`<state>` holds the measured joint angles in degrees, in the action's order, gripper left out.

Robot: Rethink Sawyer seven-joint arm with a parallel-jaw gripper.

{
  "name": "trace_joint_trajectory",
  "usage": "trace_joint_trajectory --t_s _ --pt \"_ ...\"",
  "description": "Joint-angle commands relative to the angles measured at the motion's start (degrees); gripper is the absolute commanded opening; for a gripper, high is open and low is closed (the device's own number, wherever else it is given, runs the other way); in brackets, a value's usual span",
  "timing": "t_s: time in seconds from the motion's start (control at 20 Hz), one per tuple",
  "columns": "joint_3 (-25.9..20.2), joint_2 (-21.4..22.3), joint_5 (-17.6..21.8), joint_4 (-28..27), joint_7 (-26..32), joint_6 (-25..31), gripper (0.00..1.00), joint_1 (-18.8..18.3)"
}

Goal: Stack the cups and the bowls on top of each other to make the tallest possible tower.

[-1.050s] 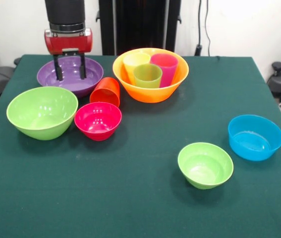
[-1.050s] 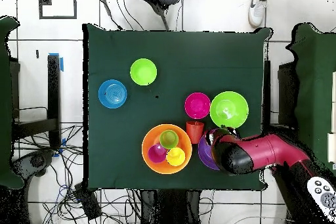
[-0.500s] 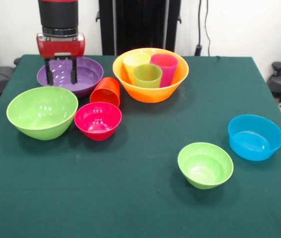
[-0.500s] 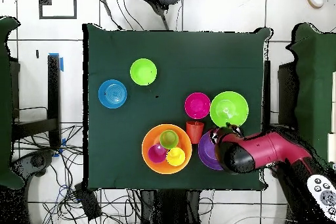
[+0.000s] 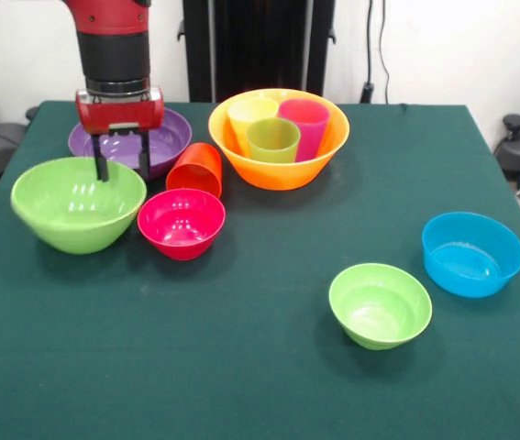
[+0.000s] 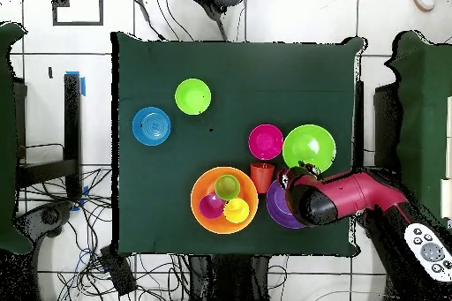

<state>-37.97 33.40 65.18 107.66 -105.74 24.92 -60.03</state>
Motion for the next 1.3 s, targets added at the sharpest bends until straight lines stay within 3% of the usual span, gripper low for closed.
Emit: trace_joint_trajectory --t_s 0.05,1.1,1.15,1.3 --pt "-2.38 -3.40 3.81 -4.52 18.10 1.67 1.00 1.87" --pt "-0.27 -3.17 5.91 -4.97 16.15 2.49 1.00 3.63" --pt "-0.16 -3.10 5.83 -5.09 15.96 2.54 0.00 3.88" --pt "0.16 -2.86 6.04 -5.33 15.21 2.61 0.00 4.50"
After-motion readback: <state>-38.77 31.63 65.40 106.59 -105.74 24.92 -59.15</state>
